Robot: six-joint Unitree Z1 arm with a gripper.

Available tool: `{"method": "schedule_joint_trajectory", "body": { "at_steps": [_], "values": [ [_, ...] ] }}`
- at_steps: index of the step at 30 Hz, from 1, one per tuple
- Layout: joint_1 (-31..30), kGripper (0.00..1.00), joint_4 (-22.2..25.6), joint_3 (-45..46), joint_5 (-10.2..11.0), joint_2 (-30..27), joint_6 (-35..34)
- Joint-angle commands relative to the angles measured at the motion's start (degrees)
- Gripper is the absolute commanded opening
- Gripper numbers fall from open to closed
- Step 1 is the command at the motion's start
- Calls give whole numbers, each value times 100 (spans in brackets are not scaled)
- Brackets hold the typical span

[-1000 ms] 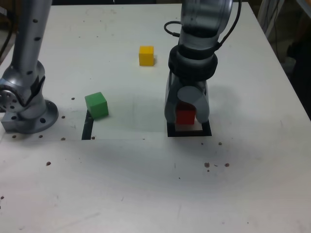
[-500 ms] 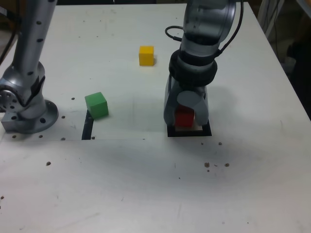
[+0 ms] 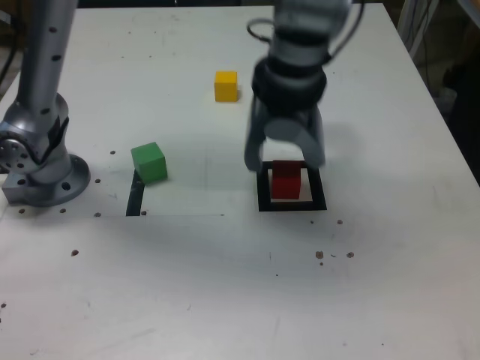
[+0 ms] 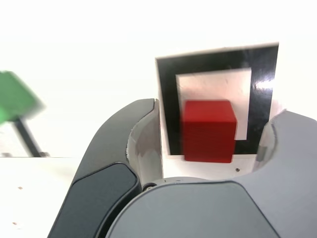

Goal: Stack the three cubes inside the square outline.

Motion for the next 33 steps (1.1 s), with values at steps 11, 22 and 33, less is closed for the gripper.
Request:
{"method": "schedule_joint_trajectory", "body": {
  "at_steps": [11, 22, 33],
  "values": [
    [2744, 99, 387, 64, 963, -811, 1920],
    [3831, 99, 187, 27, 1263, -8, 3115],
    [3849, 92, -139, 224, 912, 416, 3655]
  ]
}}
